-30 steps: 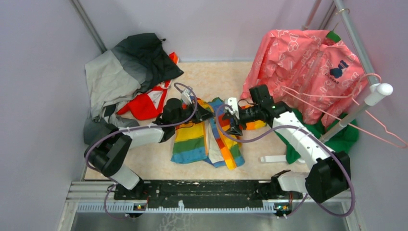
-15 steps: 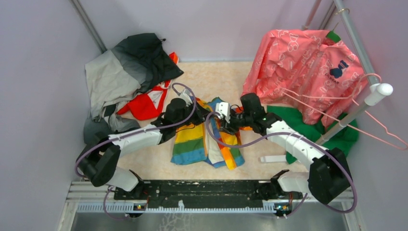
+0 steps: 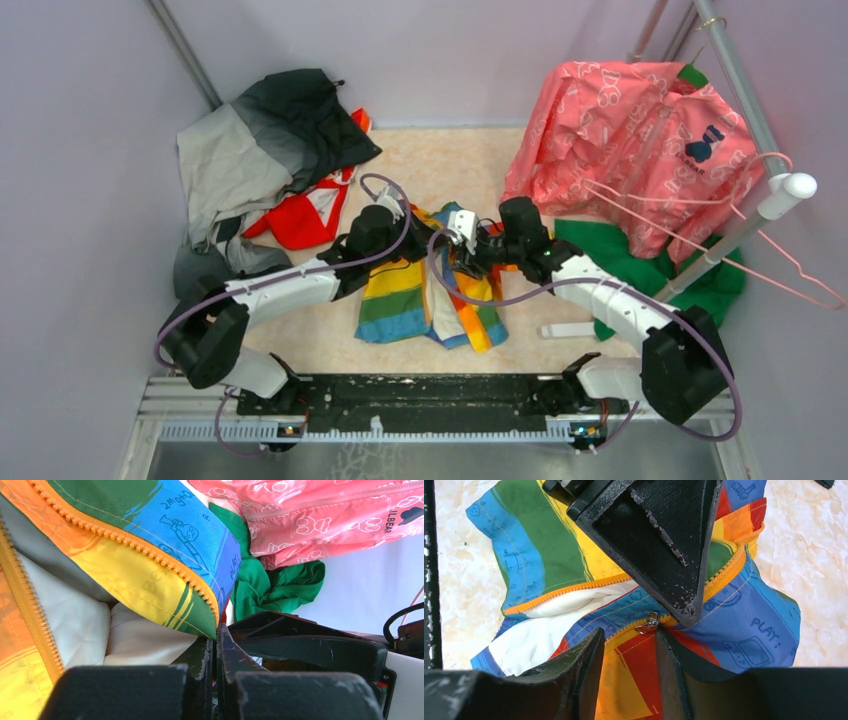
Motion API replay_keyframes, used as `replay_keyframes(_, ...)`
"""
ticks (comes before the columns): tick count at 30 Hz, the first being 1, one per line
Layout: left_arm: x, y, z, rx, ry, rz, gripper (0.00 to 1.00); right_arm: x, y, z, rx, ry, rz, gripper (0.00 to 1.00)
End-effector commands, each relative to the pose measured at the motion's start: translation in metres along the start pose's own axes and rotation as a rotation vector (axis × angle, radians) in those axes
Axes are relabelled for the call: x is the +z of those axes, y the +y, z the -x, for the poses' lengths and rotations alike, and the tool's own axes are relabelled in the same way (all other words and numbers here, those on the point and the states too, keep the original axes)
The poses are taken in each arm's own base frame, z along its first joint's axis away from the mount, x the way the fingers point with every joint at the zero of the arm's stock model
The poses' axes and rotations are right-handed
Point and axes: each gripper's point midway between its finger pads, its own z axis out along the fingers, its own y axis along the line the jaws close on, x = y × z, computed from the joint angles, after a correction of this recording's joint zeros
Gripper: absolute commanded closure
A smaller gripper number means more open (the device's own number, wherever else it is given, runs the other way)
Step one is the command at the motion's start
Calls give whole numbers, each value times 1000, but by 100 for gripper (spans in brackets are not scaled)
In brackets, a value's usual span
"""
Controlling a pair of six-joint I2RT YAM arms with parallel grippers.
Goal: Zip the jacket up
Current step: Adjust the zipper on the jacket.
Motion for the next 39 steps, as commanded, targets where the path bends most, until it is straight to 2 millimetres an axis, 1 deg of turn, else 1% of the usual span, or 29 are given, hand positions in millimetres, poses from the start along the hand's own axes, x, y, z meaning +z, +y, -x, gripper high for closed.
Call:
replay_keyframes(1, -6, -36, 7, -18, -24, -91, 100, 3, -6, 17, -36, -53, -35, 59)
replay_keyframes(7, -9, -41, 6, -24, -25, -105, 100, 1, -14, 18, -23, -49, -85, 72)
replay_keyframes(10, -10, -40, 6, -19, -33, -97, 100, -1, -16, 20, -22, -50, -94, 78)
replay_keyframes(16, -14, -30, 12, 16, -72, -49, 100, -11, -15, 17, -14, -63, -71, 82)
replay_keyframes(19, -14, -27, 12, 29, -74, -40, 100, -14, -9, 18, -17, -79, -28, 83)
replay_keyframes(23, -11, -26, 11, 53, -65, -39, 100, -14, 7, 19, -22, -106, 57, 87)
replay_keyframes(25, -10, -25, 11, 69, -64, -40, 100, -13, 11, 21, -16, -118, 80, 87)
replay_keyframes(28, -10, -25, 9, 82, -62, -57, 100, -12, 10, 21, -3, -123, 76, 85)
replay_keyframes(32, -11, -28, 7, 41, -50, -71, 100, -9, -2, 17, 29, -110, 5, 75)
replay_keyframes(35, -13, -35, 6, -3, -51, -75, 100, -7, -11, 12, 35, -96, -51, 68)
replay_keyframes(38, -15, -40, 6, -43, -57, -74, 100, -6, -11, 10, 43, -89, -59, 67)
replay_keyframes(39, -15, -40, 7, -55, -61, -68, 100, -6, -13, 14, 31, -105, -67, 67)
